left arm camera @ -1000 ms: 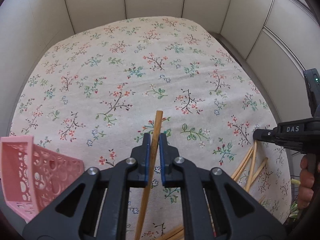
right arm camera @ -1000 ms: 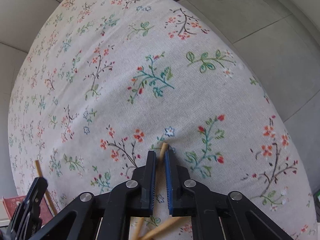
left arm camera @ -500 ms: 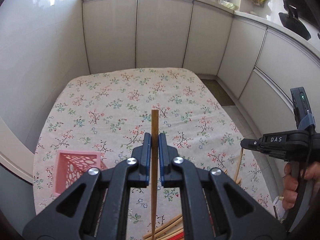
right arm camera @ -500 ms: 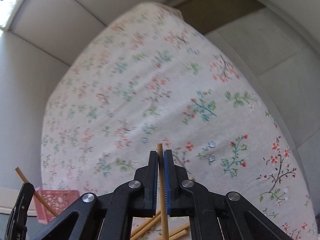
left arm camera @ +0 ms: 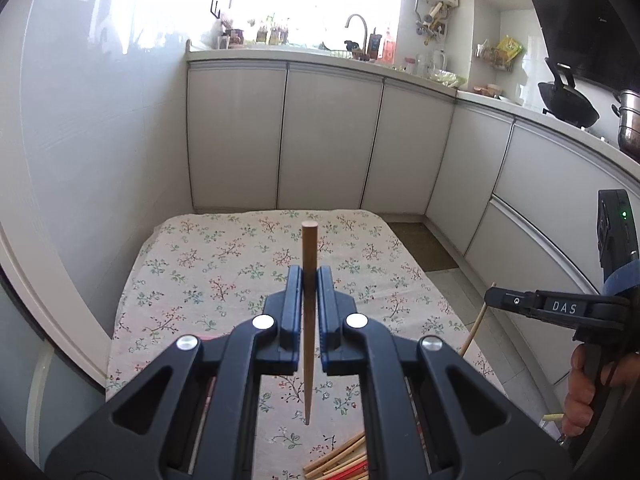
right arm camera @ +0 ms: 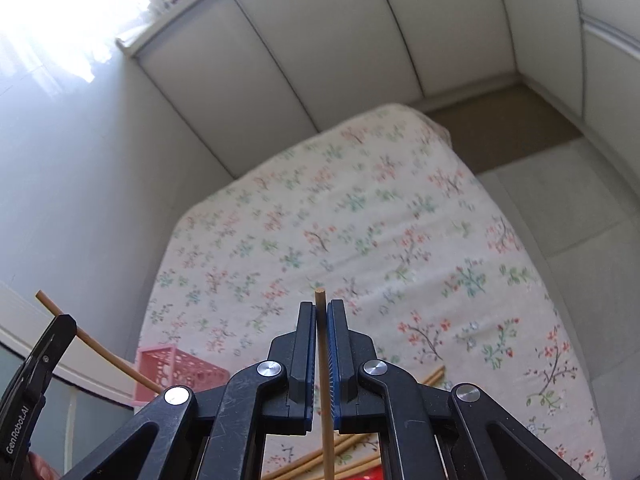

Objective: Organize utensils
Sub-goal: 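Lift the held chopsticks and carry both tools over the pink mesh holder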

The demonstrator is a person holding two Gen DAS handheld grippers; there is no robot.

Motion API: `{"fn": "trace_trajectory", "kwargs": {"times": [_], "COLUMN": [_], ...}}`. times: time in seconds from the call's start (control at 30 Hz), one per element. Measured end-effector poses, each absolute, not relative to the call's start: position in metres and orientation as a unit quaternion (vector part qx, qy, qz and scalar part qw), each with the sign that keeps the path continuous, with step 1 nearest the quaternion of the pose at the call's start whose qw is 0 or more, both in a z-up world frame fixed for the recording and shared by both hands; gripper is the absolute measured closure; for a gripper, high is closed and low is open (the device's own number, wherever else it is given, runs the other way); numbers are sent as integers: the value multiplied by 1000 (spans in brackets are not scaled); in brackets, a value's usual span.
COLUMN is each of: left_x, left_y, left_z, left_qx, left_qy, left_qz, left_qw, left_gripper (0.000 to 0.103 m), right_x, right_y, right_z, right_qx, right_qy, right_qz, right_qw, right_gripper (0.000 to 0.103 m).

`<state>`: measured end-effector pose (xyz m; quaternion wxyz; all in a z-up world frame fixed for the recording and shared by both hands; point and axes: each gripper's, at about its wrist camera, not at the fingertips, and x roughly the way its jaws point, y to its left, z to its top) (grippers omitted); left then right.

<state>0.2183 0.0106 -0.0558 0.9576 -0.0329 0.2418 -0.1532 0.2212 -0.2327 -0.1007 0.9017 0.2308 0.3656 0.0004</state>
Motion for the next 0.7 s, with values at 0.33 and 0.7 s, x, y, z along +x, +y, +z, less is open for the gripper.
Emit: {"fn": "trace_trajectory", "kwargs": {"times": [0.33, 0.7], "left_x": [213, 233], "left_y": [51, 78], "left_z": [-30, -39], "left_qx": [-81, -87], "left_qy": [187, 179], "left_qz": [-139, -107], "left_qw": [969, 974], "left_gripper": [95, 94], "right_x": [217, 227], "right_y": [-193, -146], "right_z": [-50, -13], "right_qx": [207, 201], "right_qy": [313, 288], "right_qz": [42, 109], "right_qw": [926, 930], "right_gripper": [99, 99]}}
